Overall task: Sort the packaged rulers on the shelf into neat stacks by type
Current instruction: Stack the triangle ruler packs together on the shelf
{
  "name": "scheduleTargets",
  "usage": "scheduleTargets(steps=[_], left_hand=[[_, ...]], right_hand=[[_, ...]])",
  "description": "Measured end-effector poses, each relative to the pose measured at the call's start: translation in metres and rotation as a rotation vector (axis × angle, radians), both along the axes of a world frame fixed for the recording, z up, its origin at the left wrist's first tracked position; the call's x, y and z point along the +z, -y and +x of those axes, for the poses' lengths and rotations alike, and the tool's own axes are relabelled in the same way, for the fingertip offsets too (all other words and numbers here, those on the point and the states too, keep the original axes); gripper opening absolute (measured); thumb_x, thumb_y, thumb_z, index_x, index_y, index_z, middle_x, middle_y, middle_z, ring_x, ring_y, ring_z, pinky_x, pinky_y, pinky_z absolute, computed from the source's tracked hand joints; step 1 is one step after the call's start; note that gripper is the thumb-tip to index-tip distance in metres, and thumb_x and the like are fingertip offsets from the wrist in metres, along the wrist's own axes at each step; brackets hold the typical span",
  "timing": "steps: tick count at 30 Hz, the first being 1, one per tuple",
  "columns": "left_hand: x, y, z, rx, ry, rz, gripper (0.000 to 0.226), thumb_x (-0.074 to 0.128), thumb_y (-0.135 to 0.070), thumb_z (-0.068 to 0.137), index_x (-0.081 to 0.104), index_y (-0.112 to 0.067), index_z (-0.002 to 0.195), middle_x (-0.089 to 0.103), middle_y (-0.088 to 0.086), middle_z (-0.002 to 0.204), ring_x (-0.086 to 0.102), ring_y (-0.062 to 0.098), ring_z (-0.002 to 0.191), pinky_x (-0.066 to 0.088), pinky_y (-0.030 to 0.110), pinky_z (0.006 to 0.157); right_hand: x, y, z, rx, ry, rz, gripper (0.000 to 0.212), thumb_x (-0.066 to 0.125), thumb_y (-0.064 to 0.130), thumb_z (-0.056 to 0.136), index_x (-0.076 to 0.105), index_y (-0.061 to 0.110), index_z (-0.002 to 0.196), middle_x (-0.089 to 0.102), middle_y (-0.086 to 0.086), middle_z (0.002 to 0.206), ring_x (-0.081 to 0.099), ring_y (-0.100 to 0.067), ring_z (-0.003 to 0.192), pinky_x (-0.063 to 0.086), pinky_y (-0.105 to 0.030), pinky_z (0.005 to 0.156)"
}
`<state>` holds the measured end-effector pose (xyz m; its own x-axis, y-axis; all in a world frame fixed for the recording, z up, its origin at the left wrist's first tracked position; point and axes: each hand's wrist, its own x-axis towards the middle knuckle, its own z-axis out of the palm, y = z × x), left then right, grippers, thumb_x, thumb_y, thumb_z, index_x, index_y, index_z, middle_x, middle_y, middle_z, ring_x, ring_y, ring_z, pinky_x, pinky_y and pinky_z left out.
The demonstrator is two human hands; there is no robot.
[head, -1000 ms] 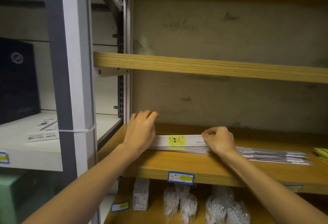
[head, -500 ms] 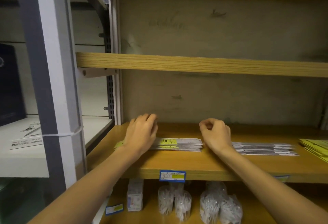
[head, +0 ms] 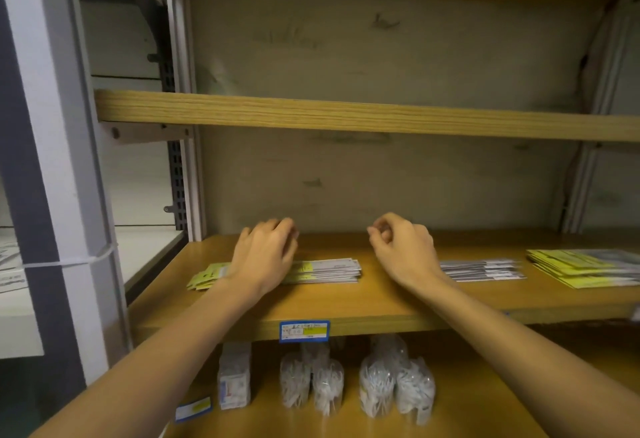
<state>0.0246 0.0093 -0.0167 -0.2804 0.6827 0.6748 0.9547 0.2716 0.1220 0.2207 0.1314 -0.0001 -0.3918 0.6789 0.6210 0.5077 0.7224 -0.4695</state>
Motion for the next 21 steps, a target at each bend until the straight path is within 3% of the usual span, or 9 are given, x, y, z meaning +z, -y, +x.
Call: scheduleTargets(steps=[17,21], left_hand=[[0.001,-0.048,0.032,0.087,0.013,-0.106,0.042,0.035,-0.039,0.101,0.035,-0.022,0.139,0.068,0.007,0.112,0.061,0.026,0.108,0.038,0.039,0.097],[0.004,-0.072,0.061,0.086,0.052,-0.085,0.04,0.035,-0.04,0.1,0.039,-0.023,0.136,0.066,0.007,0.116,0.059,0.026,0.111,0.038,0.038,0.097]], right_hand=[[0.001,-0.044,0.038,0.146,0.1,0.021,0.037,0.055,0.041,0.095,0.057,0.017,0.123,0.067,0.008,0.082,0.064,-0.013,0.085,0.054,-0.04,0.084],[0.008,-0.068,0.065,0.14,0.154,0.06,0.049,0.051,0.051,0.093,0.052,0.02,0.131,0.068,0.003,0.109,0.061,-0.019,0.107,0.047,-0.041,0.097]])
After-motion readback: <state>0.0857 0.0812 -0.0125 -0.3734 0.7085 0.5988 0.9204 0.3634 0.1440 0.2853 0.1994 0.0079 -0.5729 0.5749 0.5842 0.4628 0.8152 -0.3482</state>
